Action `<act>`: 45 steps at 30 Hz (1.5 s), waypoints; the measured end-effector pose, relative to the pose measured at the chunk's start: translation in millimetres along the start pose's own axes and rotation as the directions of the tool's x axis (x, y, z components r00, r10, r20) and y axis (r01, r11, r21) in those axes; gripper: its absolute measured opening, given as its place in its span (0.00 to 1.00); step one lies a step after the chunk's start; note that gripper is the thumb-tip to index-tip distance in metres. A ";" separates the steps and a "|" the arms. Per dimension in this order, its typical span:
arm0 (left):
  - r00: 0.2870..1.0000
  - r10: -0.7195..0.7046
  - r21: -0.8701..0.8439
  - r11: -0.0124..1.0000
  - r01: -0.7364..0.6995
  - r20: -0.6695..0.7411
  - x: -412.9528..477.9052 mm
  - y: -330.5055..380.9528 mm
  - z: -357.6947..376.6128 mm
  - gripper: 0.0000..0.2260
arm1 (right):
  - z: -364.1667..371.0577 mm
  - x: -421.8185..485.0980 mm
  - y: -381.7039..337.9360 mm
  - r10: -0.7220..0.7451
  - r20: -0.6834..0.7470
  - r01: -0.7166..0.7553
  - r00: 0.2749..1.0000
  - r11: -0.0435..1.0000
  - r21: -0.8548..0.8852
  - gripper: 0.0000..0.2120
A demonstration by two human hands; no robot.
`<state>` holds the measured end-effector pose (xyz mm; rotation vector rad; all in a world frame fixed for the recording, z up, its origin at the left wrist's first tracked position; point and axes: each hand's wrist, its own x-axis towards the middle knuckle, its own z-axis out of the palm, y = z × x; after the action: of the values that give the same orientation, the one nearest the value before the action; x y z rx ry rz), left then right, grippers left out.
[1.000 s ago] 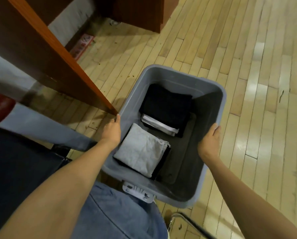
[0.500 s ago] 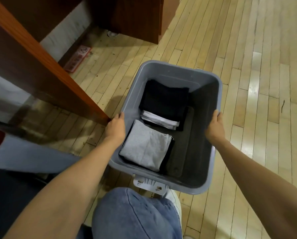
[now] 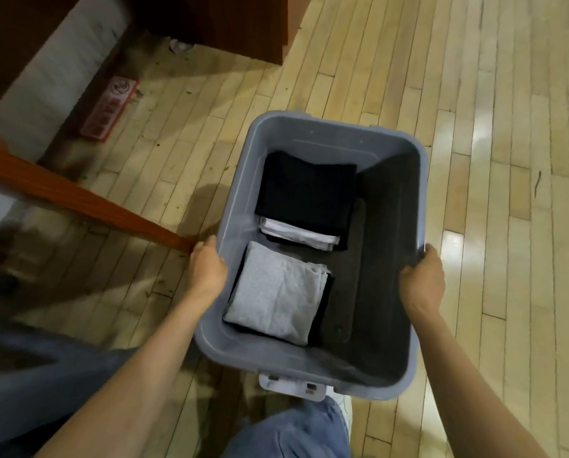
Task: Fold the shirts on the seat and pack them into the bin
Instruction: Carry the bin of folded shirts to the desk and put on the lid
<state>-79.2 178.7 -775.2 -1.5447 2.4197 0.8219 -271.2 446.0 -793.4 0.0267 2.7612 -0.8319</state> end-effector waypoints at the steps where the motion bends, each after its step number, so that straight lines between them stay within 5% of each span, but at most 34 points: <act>1: 1.000 -0.006 0.001 1.000 0.006 0.015 1.1 -1.2 -0.3 0.20 | -2.3 0.3 -2.1 0.029 0.016 -0.029 0.999 0.999 -0.015 0.20; 6: 0.998 -0.053 -0.046 0.997 0.054 0.025 -16.5 -4.2 2.8 0.26 | -17.0 -0.4 -14.3 0.100 0.078 -0.096 0.992 0.994 -0.047 0.21; 10: 0.997 -0.073 -0.041 0.997 0.072 -0.037 -28.2 -10.6 5.4 0.17 | -19.1 8.2 -16.6 0.238 0.164 -0.237 0.957 0.971 -0.021 0.09; 17: 0.996 -0.075 -0.160 0.985 0.066 -0.052 -15.0 5.0 -13.4 0.12 | -31.6 11.5 -29.9 0.320 0.158 -0.354 0.934 0.889 0.291 0.12; 22: 0.992 -0.104 -0.130 0.987 0.095 -0.070 -31.3 27.2 -46.8 0.12 | -60.9 5.9 -46.4 0.339 0.202 -0.389 0.919 0.861 0.328 0.11; 30: 0.993 -0.111 0.048 0.993 0.109 0.039 -95.2 94.1 -164.9 0.12 | -196.5 -17.4 -116.4 0.263 0.226 -0.310 0.938 0.928 0.207 0.09; 45: 0.992 -0.024 0.005 1.000 0.024 -0.123 -224.5 223.0 -405.6 0.17 | -442.5 -80.9 -277.8 0.150 0.117 -0.186 0.982 0.886 0.424 0.11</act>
<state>-108.3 214.6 -262.9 -1.6653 2.4799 0.7349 -323.9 459.7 -267.5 0.3038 2.3990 -1.3460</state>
